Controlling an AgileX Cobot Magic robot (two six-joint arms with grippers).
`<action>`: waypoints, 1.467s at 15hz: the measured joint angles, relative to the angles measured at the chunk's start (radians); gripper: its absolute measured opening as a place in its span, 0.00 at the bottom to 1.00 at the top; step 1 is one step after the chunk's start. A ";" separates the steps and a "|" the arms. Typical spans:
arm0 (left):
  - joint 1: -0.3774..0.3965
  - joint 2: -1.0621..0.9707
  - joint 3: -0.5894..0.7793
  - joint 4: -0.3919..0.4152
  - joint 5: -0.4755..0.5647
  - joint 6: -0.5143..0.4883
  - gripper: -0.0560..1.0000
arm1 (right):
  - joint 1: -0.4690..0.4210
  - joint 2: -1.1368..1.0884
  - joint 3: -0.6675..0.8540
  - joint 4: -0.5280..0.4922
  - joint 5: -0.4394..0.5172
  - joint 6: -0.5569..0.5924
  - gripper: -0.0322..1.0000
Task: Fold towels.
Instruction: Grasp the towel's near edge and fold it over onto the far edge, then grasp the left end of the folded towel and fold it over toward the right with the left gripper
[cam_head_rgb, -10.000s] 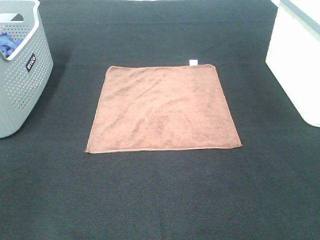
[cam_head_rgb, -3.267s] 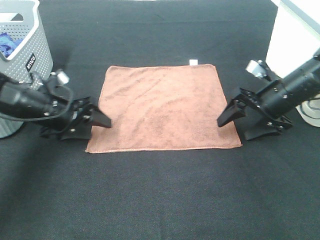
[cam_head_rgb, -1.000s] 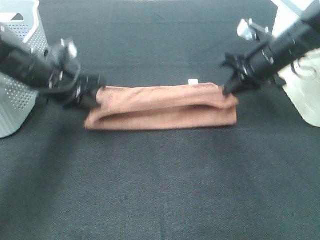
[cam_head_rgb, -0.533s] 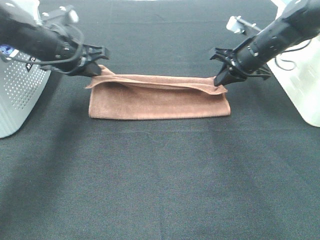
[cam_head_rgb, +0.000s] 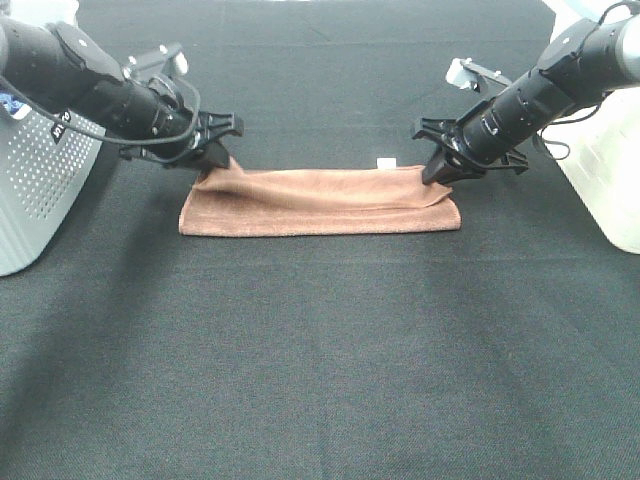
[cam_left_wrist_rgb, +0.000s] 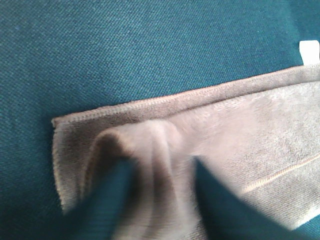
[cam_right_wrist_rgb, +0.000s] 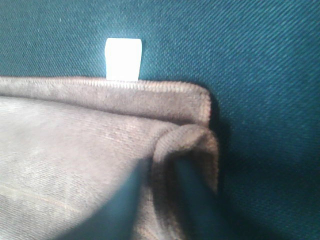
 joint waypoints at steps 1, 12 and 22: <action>0.000 0.000 -0.003 0.007 0.004 -0.003 0.60 | 0.000 0.000 -0.010 0.000 0.024 0.002 0.61; 0.046 0.027 -0.007 0.210 0.114 -0.291 0.78 | 0.000 -0.013 -0.028 -0.215 0.233 0.259 0.81; 0.008 0.099 -0.064 0.142 0.096 -0.284 0.08 | 0.000 -0.013 -0.028 -0.217 0.242 0.261 0.81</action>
